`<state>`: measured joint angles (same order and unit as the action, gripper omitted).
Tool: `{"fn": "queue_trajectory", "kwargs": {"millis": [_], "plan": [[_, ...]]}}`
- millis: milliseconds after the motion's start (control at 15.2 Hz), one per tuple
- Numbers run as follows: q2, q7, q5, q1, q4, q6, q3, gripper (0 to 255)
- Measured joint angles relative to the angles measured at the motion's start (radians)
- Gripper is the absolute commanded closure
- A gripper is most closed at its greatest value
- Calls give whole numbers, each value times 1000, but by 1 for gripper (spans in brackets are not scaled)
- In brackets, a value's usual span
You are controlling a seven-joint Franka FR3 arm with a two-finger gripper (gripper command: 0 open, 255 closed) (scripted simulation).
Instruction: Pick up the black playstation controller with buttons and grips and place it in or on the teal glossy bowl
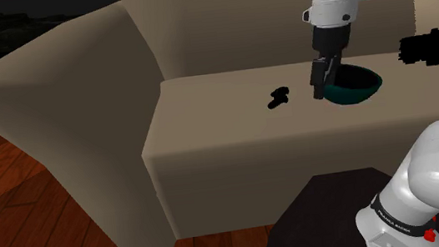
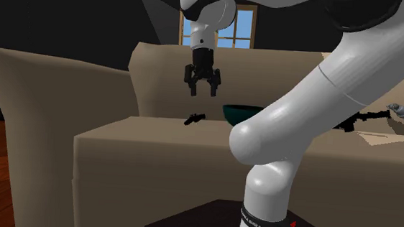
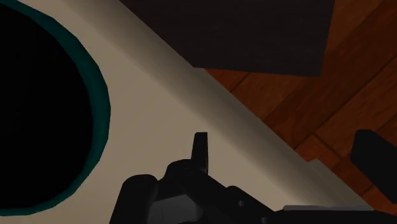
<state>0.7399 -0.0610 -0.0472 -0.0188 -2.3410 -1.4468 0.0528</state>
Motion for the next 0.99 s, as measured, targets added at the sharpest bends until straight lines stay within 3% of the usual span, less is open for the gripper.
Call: {"fn": "queue_trajectory", "kwargs": {"millis": [264,990], "plan": [[-61,58,8,26,16,-53,16,0],[-411,363,105,164,170,-289,55,0]]}}
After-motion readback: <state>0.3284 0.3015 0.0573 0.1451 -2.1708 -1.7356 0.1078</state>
